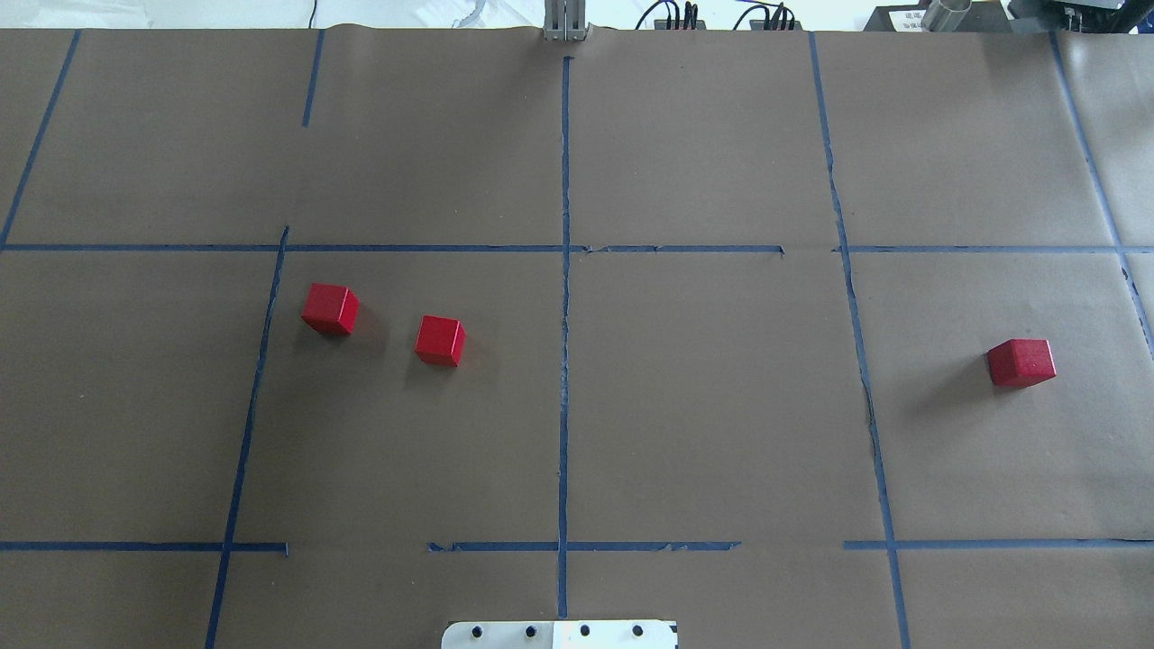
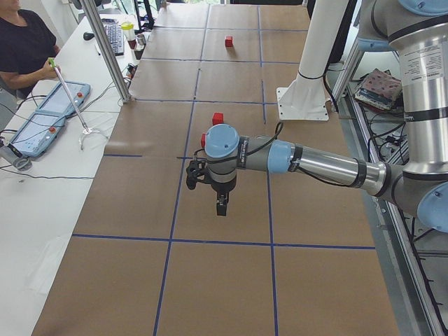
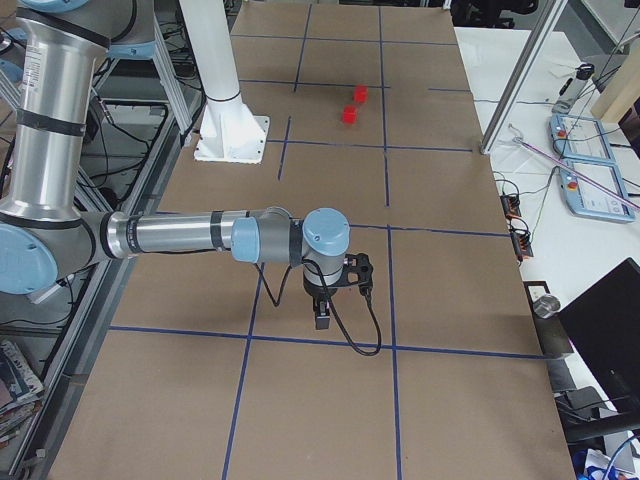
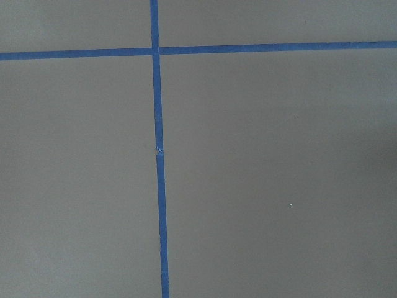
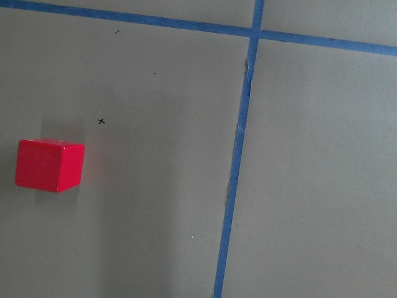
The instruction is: Form red blocks into L shape at center
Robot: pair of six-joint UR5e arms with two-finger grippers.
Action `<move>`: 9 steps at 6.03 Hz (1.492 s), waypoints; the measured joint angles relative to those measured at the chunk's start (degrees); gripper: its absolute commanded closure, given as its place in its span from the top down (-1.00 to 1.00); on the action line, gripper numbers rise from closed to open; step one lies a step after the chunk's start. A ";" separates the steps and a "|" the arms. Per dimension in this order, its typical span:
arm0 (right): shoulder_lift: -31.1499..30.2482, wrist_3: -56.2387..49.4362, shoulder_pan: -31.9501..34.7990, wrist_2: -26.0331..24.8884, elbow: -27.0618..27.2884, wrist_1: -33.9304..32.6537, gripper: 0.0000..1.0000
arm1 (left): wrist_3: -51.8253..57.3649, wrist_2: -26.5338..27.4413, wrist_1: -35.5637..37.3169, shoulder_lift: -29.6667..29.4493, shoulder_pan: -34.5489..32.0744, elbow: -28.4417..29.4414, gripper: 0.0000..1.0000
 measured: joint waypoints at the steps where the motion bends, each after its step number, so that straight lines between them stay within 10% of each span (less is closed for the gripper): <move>1: 0.02 -0.02 0.00 0.01 0.00 0.00 1.00 | 0.00 -0.11 -0.01 0.13 -0.02 0.21 1.00; 6: 0.63 0.53 -3.64 -0.04 -1.06 6.20 1.00 | 0.57 -0.40 -1.22 -0.13 0.12 0.08 1.00; 9: 1.23 28.05 -15.60 -2.61 -2.80 23.70 1.00 | 0.24 -0.46 -4.65 -0.26 0.25 0.30 1.00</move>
